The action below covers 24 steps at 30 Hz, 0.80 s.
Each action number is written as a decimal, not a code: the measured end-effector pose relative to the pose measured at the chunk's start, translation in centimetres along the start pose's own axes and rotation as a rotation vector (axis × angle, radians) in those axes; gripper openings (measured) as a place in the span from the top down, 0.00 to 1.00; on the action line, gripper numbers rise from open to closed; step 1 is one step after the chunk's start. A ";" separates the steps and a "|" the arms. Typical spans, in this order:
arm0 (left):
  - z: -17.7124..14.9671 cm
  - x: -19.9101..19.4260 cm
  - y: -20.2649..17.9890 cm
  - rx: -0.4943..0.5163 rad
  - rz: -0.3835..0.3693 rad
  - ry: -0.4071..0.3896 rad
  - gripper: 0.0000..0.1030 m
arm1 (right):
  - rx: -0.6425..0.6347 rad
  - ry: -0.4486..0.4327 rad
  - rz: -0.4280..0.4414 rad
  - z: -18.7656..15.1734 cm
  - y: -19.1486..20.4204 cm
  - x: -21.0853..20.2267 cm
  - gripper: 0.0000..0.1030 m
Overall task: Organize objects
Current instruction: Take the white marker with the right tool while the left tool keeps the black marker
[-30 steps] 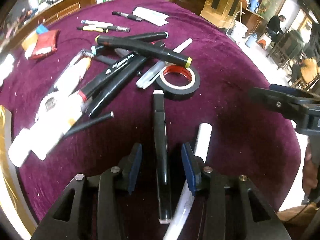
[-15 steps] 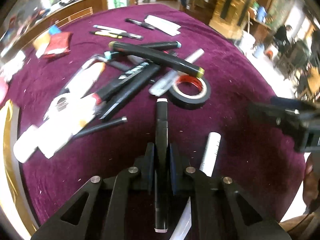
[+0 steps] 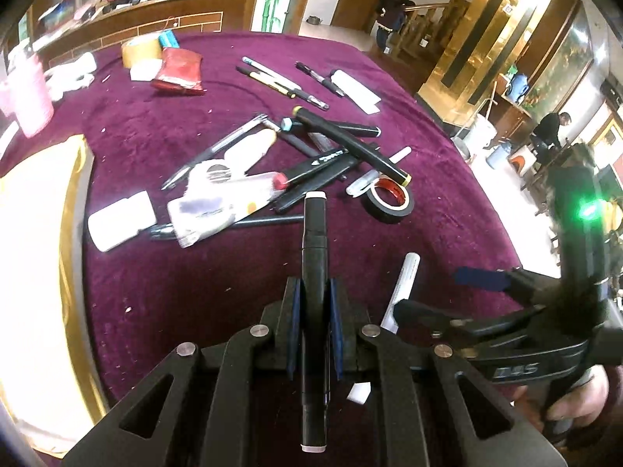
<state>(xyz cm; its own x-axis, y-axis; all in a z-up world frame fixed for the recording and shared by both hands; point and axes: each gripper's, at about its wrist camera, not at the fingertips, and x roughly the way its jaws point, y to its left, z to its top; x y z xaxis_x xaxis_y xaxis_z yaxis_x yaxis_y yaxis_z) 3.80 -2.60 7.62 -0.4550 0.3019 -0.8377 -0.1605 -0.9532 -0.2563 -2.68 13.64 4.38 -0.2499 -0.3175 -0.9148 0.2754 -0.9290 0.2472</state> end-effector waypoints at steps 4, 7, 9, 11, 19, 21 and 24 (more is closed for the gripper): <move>0.1 -1.4 1.8 0.025 -0.001 -0.011 0.89 | 0.029 0.005 -0.086 0.1 1.8 1.1 0.02; 0.2 -2.3 3.1 0.047 -0.002 -0.017 0.89 | 0.071 0.008 -0.144 0.1 2.6 1.7 0.03; 0.2 -2.5 4.0 0.057 -0.004 -0.018 0.89 | 0.097 0.007 -0.176 0.1 3.0 2.1 0.05; 0.2 -2.7 4.8 0.065 -0.007 -0.013 0.89 | 0.113 0.008 -0.202 0.0 3.5 2.6 0.09; 0.1 -3.0 7.1 0.084 0.043 -0.005 0.89 | 0.119 -0.048 -0.319 -0.2 5.1 3.2 0.45; 0.2 -3.2 7.6 0.087 0.061 -0.012 0.89 | 0.093 -0.054 -0.309 0.0 5.6 3.1 0.69; 0.3 -3.6 8.1 0.088 0.086 -0.022 0.89 | 0.108 -0.039 -0.256 0.4 5.6 3.1 0.87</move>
<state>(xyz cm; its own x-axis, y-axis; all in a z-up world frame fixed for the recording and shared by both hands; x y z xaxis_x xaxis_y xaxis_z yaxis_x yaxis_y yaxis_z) 3.92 -11.41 8.70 -0.4896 0.2201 -0.8437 -0.1954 -0.9707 -0.1399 -2.26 7.42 3.07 -0.3346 -0.0745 -0.9394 0.0981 -0.9942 0.0439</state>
